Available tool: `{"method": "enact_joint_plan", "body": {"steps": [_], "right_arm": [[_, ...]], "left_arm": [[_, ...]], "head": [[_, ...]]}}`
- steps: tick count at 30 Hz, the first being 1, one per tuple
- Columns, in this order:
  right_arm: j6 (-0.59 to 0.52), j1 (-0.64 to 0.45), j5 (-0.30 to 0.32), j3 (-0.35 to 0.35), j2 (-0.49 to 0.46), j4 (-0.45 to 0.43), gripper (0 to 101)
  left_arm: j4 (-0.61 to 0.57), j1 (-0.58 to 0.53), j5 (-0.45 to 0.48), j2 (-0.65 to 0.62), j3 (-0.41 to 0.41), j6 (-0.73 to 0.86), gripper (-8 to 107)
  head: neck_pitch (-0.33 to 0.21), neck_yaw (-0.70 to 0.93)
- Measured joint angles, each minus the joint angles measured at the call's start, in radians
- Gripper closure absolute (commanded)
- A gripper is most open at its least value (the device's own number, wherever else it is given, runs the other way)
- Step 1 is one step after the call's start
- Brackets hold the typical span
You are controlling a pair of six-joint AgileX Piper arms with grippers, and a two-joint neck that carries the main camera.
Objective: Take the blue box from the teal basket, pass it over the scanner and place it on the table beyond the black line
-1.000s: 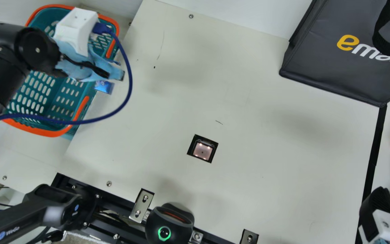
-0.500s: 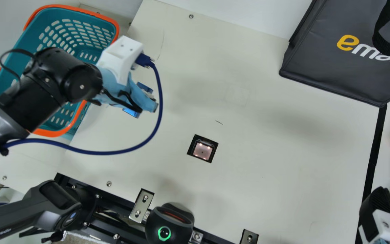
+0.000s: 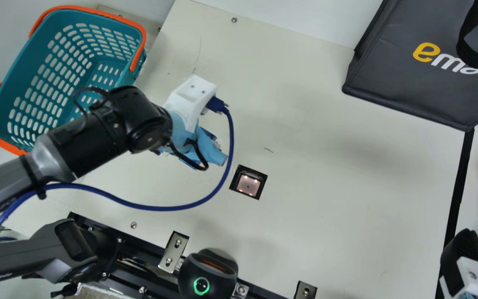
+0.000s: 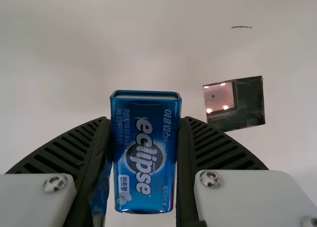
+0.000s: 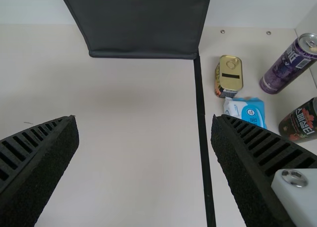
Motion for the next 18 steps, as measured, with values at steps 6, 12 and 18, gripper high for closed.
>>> {"method": "enact_joint_plan", "body": {"steps": [6, 12, 18], "right_arm": [[0.0, 0.0, 0.001, 0.0, 0.0, 0.0, 6], [0.0, 0.0, 0.001, 0.0, 0.0, 0.0, 6], [0.0, 0.0, 0.001, 0.0, 0.0, 0.0, 6]], "left_arm": [[-0.007, -0.046, -0.009, 0.058, -0.015, -0.095, 107], [-0.024, -0.075, -0.018, 0.114, -0.032, -0.183, 107], [-0.053, -0.098, -0.041, 0.158, -0.045, -0.245, 107]], "head": [[0.0, 0.0], [0.0, 0.0], [0.0, -0.002]]}}
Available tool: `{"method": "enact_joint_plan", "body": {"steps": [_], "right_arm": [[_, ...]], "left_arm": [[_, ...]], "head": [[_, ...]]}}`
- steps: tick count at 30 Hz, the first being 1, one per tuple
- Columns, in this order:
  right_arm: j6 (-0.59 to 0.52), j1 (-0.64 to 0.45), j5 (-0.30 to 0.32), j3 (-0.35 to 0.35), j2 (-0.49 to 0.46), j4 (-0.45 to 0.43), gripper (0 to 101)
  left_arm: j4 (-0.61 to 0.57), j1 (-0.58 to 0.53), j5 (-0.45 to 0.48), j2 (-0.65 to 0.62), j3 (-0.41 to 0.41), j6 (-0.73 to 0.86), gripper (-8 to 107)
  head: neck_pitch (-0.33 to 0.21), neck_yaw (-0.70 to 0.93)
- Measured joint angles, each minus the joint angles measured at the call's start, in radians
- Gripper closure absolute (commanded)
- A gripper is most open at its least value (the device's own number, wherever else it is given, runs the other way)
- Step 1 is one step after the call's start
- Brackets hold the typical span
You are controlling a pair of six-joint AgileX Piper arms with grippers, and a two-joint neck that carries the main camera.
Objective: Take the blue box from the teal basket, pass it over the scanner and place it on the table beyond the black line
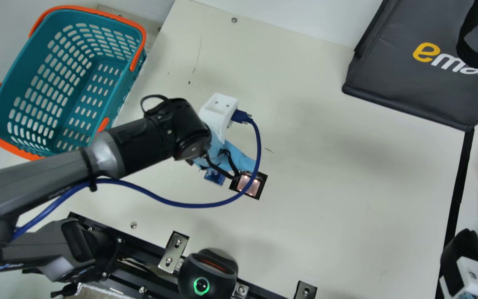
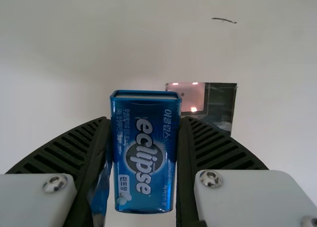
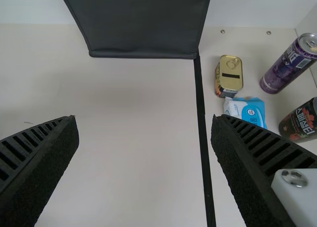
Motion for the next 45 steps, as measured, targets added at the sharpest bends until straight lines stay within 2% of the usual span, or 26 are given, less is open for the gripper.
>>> {"method": "enact_joint_plan", "body": {"steps": [15, 23, 36, 45], "right_arm": [[0.0, 0.0, 0.0, 0.0, 0.0, 0.0, 6], [0.0, 0.0, -0.001, 0.0, 0.0, 0.0, 6], [0.0, 0.0, -0.001, 0.0, 0.0, 0.0, 6], [0.0, 0.0, -0.001, 0.0, 0.0, 0.0, 6]], "left_arm": [[-0.035, -0.066, -0.124, 0.075, 0.036, -0.054, 107], [-0.041, -0.096, -0.161, 0.1, 0.043, -0.057, 107], [-0.012, -0.135, -0.182, 0.131, 0.035, -0.076, 107], [0.006, -0.17, -0.167, 0.172, -0.031, -0.104, 107]], "head": [[0.0, 0.002], [0.0, 0.002], [0.0, 0.002], [0.0, 0.002]]}}
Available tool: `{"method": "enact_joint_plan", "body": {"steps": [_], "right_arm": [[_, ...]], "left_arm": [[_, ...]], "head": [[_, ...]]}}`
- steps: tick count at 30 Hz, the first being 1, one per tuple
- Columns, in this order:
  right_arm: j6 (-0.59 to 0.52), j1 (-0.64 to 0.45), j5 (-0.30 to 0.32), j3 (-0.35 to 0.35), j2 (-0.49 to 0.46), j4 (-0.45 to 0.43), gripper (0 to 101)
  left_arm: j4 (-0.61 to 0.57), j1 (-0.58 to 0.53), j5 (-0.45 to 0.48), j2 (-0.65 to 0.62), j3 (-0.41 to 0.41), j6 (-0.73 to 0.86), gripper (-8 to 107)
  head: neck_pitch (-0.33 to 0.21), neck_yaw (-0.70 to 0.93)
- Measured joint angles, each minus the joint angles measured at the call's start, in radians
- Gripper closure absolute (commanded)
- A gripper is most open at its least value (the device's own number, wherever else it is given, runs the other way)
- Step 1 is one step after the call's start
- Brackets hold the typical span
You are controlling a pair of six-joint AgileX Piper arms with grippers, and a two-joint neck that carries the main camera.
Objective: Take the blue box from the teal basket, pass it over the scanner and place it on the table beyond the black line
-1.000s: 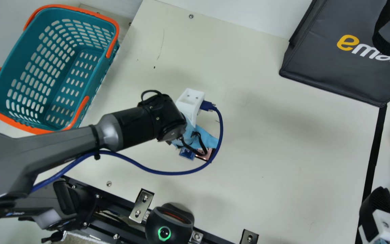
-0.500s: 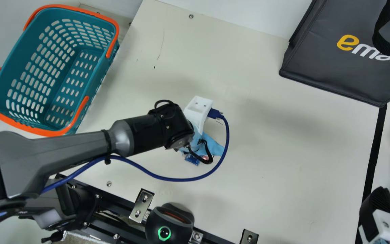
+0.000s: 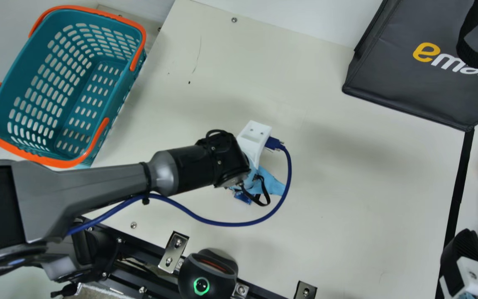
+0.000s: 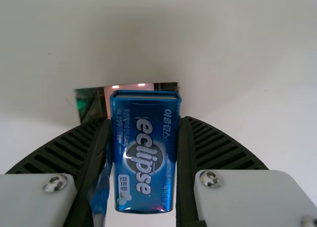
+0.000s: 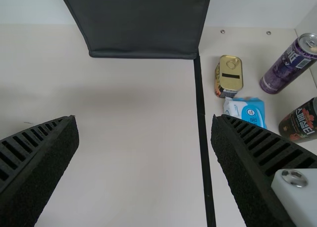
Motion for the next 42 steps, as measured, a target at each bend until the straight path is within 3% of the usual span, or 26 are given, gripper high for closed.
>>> {"method": "enact_joint_plan", "body": {"steps": [19, 29, 42], "right_arm": [[0.0, 0.0, 0.001, 0.0, 0.0, 0.0, 6], [0.0, 0.0, 0.001, 0.0, 0.0, 0.0, 6], [0.0, 0.0, 0.001, 0.0, 0.0, 0.0, 6]], "left_arm": [[0.045, -0.1, 0.065, 0.189, -0.283, -0.038, 107], [0.066, -0.116, 0.042, 0.259, -0.343, -0.078, 73], [0.028, -0.108, -0.03, 0.261, -0.318, -0.09, 30]], "head": [[0.002, 0.0], [0.0, 0.0], [0.0, 0.0]]}}
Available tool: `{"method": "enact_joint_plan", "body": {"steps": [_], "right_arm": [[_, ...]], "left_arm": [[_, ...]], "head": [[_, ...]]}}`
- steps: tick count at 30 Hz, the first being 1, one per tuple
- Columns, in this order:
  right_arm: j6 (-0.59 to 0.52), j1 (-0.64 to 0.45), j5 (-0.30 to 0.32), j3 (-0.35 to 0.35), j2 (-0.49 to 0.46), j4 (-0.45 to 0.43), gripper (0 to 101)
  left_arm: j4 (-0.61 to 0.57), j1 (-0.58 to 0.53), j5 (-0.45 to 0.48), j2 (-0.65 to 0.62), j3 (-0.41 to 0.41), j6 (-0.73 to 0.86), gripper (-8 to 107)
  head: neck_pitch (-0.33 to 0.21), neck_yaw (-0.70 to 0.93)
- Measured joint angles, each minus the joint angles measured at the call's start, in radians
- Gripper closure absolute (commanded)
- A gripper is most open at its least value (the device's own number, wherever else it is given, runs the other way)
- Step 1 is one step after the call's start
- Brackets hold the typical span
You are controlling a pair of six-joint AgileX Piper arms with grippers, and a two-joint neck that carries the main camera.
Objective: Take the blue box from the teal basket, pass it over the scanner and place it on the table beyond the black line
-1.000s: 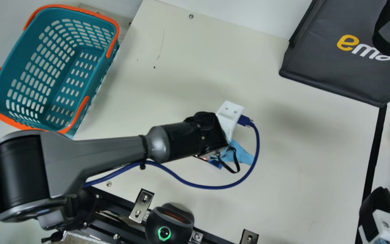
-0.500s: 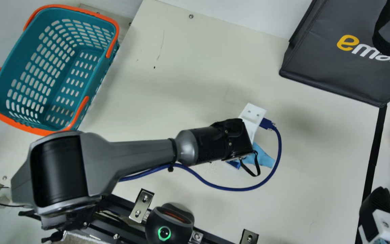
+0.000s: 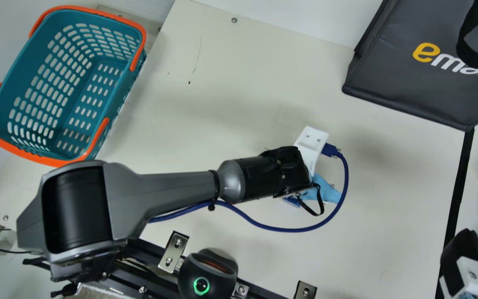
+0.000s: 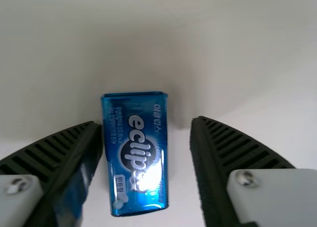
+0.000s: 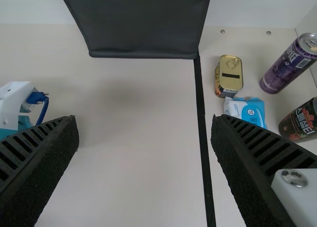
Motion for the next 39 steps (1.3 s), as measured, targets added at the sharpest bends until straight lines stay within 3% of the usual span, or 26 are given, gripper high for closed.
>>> {"method": "enact_joint_plan", "body": {"steps": [7, 23, 31, 39], "right_arm": [[0.0, 0.0, -0.001, 0.0, 0.0, 0.0, 6], [0.0, 0.0, -0.001, 0.0, 0.0, 0.0, 6], [0.0, 0.0, -0.001, 0.0, 0.0, 0.0, 6], [0.0, 0.0, 0.0, 0.0, 0.0, 0.0, 6]], "left_arm": [[-0.056, 0.035, -0.035, -0.044, 0.046, 0.041, 9], [-0.293, 0.203, -0.058, -0.297, 0.241, 0.34, 9], [-0.414, 0.35, -0.004, -0.451, 0.355, 0.553, 9], [-0.485, 0.541, 0.108, -0.609, 0.423, 0.745, 9]], "head": [[0.0, -0.002], [0.0, -0.002], [0.0, 0.0], [0.0, 0.0]]}}
